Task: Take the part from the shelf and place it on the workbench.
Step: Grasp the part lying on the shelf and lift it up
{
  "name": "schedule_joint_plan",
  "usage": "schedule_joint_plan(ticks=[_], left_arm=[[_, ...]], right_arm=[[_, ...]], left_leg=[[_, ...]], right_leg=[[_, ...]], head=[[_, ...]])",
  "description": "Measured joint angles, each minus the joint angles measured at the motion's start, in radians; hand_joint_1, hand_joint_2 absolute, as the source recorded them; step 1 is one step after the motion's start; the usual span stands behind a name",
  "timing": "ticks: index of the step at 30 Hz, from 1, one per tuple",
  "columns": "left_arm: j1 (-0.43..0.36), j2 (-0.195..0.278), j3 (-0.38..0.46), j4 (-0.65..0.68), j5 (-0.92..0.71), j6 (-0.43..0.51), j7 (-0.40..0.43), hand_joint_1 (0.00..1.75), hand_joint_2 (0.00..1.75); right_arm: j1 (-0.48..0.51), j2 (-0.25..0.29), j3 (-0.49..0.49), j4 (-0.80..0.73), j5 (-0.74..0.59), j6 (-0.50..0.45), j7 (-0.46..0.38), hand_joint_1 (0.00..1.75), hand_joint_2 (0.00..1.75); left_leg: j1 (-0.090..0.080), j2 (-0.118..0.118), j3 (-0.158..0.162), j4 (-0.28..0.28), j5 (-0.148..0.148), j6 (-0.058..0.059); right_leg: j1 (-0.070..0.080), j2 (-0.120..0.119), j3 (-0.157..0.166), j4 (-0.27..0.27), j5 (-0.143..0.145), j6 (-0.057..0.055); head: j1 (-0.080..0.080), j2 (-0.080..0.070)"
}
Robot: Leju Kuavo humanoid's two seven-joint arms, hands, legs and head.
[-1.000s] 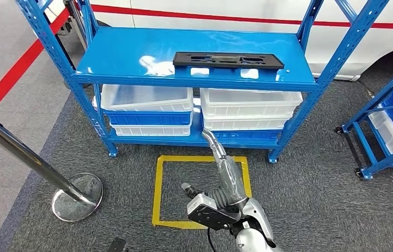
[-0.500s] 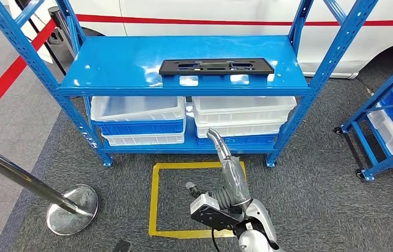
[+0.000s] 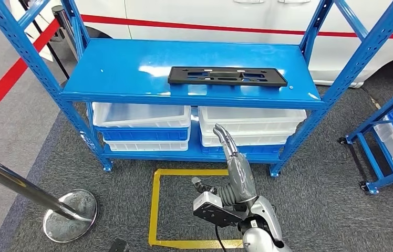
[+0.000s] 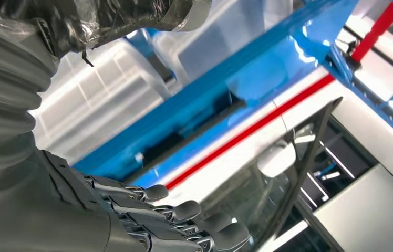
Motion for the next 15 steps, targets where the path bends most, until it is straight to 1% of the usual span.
schedule_joint_plan(ticks=[1,2,3,5,6,7,8,9,10,11,12,13,14,15], left_arm=[[-0.001,0.0,-0.002,0.001,-0.001,0.0,0.001,0.0,0.0],[-0.003,0.0,-0.004,0.001,-0.001,-0.001,0.001,0.0,0.0],[-0.004,0.0,-0.007,0.001,-0.002,-0.001,0.002,0.0,0.0],[-0.006,0.0,-0.011,0.001,-0.003,-0.002,0.003,0.0,0.0],[-0.008,0.0,-0.013,0.001,-0.004,-0.002,0.003,0.0,0.0],[-0.009,0.0,-0.014,0.002,-0.004,-0.002,0.003,0.0,0.0],[-0.011,0.0,-0.015,0.002,-0.005,-0.003,0.003,0.0,0.0],[-0.012,0.0,-0.016,0.002,-0.005,-0.003,0.003,0.0,0.0],[-0.011,0.0,-0.016,0.002,-0.005,-0.003,0.004,0.0,0.0],[-0.009,0.0,-0.016,0.002,-0.005,-0.003,0.004,0.0,0.0],[-0.008,0.0,-0.016,0.002,-0.005,-0.003,0.005,0.0,0.0],[-0.007,0.0,-0.016,0.002,-0.005,-0.003,0.005,0.0,0.0],[-0.006,0.0,-0.016,0.002,-0.005,-0.003,0.006,0.0,0.0],[-0.006,0.0,-0.017,0.002,-0.005,-0.003,0.006,0.0,0.0]], right_arm=[[-0.004,-0.002,-0.001,-0.002,0.004,0.0,0.003,0.0,1.75],[-0.007,-0.004,-0.003,-0.004,0.008,0.0,0.006,0.0,1.75],[-0.009,-0.006,-0.004,-0.005,0.011,-0.001,0.008,0.0,1.75],[-0.014,-0.008,-0.005,-0.009,0.016,-0.002,0.011,0.0,1.75],[-0.018,-0.009,-0.005,-0.011,0.019,-0.002,0.013,0.0,1.75],[-0.021,-0.009,-0.005,-0.013,0.021,-0.002,0.014,0.0,1.75],[-0.024,-0.01,-0.005,-0.015,0.023,-0.002,0.016,0.0,1.75],[-0.026,-0.01,-0.006,-0.015,0.024,-0.002,0.018,0.0,1.75],[-0.028,-0.011,-0.006,-0.015,0.025,-0.002,0.02,0.0,1.75],[-0.028,-0.012,-0.006,-0.015,0.026,-0.002,0.021,0.0,1.75],[-0.028,-0.013,-0.006,-0.015,0.028,-0.002,0.023,0.0,1.75],[-0.029,-0.014,-0.006,-0.015,0.03,-0.002,0.024,0.0,1.75],[-0.03,-0.015,-0.006,-0.016,0.032,-0.002,0.025,0.0,1.75],[-0.033,-0.015,-0.006,-0.016,0.034,-0.002,0.025,0.0,1.75]], left_leg=[[-0.001,0.0,0.007,0.001,-0.009,-0.006],[-0.002,0.0,0.013,0.002,-0.015,-0.012],[-0.003,0.0,0.017,0.004,-0.018,-0.019],[-0.003,0.0,0.018,0.017,-0.019,-0.028],[-0.003,0.001,0.008,0.042,-0.023,-0.032],[-0.002,0.001,-0.013,0.082,-0.034,-0.035],[0.0,0.002,-0.047,0.139,-0.053,-0.039],[0.0,0.002,-0.087,0.2,-0.078,-0.043],[0.001,0.002,-0.128,0.253,-0.1,-0.047],[0.001,0.002,-0.158,0.284,-0.11,-0.048],[0.001,0.002,-0.172,0.28,-0.097,-0.047],[0.001,0.002,-0.171,0.243,-0.062,-0.044],[0.0,0.002,-0.156,0.18,-0.011,-0.039],[-0.003,0.002,-0.138,0.117,0.033,-0.031]], right_leg=[[0.003,-0.001,0.013,-0.045,0.026,-0.006],[0.007,-0.001,0.02,-0.069,0.038,-0.012],[0.009,0.0,0.022,-0.074,0.031,-0.018],[0.006,0.002,0.037,-0.082,0.032,-0.031],[0.004,0.002,0.047,-0.087,0.029,-0.038],[0.002,0.002,0.057,-0.091,0.025,-0.044],[0.002,0.001,0.065,-0.094,0.02,-0.048],[0.002,0.001,0.071,-0.095,0.014,-0.051],[0.003,0.002,0.077,-0.094,0.007,-0.052],[0.004,0.003,0.085,-0.094,0.0,-0.053],[0.005,0.004,0.095,-0.094,-0.008,-0.052],[0.006,0.005,0.107,-0.094,-0.016,-0.051],[0.007,0.006,0.119,-0.094,-0.025,-0.05],[0.009,0.006,0.132,-0.094,-0.034,-0.047]], head=[[0.0,0.0],[-0.001,0.0],[-0.001,0.0],[-0.002,0.0],[-0.002,0.0],[-0.003,0.0],[-0.003,0.0],[-0.004,0.0],[-0.004,0.0],[-0.004,0.0],[-0.004,0.0],[-0.004,0.0],[-0.004,0.0],[-0.003,0.0]])
